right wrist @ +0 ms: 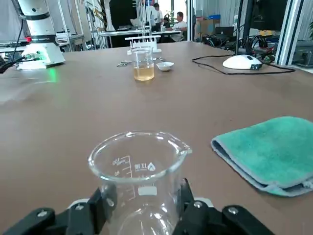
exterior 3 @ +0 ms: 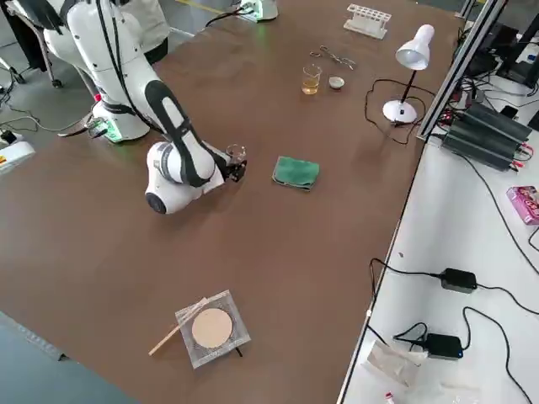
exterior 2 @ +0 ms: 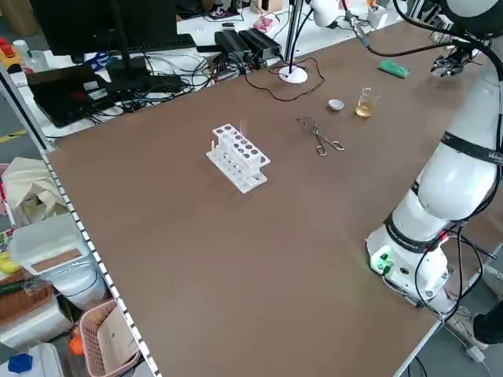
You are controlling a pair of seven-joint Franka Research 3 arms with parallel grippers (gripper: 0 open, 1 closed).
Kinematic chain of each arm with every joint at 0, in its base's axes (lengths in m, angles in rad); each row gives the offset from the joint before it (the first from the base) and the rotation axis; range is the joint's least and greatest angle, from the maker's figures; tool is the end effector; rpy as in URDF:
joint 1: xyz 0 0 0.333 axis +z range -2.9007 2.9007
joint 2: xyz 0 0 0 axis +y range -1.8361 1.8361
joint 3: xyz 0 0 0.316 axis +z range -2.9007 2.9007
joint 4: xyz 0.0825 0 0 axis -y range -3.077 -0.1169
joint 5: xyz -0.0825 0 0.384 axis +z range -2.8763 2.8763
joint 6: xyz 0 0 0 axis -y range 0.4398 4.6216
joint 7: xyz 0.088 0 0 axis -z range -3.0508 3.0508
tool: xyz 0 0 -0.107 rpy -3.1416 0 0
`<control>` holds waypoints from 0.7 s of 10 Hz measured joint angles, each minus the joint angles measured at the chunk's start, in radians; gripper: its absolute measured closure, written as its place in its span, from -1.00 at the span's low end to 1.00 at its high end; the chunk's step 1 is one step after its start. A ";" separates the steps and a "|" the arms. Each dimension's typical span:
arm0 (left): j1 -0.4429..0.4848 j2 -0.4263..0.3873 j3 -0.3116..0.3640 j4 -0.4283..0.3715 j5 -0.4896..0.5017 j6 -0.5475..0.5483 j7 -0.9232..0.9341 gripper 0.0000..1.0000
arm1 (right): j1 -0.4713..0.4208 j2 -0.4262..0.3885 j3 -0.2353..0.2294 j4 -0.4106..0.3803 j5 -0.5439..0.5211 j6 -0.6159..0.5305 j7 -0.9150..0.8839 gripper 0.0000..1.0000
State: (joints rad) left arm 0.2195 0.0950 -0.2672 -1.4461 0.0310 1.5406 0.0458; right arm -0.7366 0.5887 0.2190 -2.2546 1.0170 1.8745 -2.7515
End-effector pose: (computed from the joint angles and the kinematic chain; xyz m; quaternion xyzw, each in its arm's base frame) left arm 0.5803 -0.0162 0.6284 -0.9990 0.0457 -0.0014 0.0030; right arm 0.4187 -0.1490 0.0990 -0.6258 -0.5260 -0.4247 0.3891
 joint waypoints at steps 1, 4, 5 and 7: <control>0.000 0.000 0.000 0.000 0.000 0.000 0.000 -1.00 | -0.012 0.004 0.000 0.002 -0.011 -0.001 -0.001 -0.17; 0.000 0.000 0.001 0.000 0.000 0.000 0.000 -1.00 | -0.022 0.019 0.000 0.027 -0.026 -0.002 -0.002 -0.17; 0.000 0.000 0.001 0.000 0.000 0.000 0.000 -1.00 | -0.022 0.025 -0.001 0.034 -0.034 -0.002 -0.002 -0.17; 0.000 0.001 0.002 0.000 0.000 0.000 0.000 -1.00 | -0.026 0.032 -0.004 0.036 -0.052 -0.003 -0.008 -0.17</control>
State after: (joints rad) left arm 0.2197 0.0961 -0.2654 -1.4462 0.0310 1.5406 0.0454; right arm -0.7627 0.6208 0.2149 -2.2182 0.9646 1.8712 -2.7593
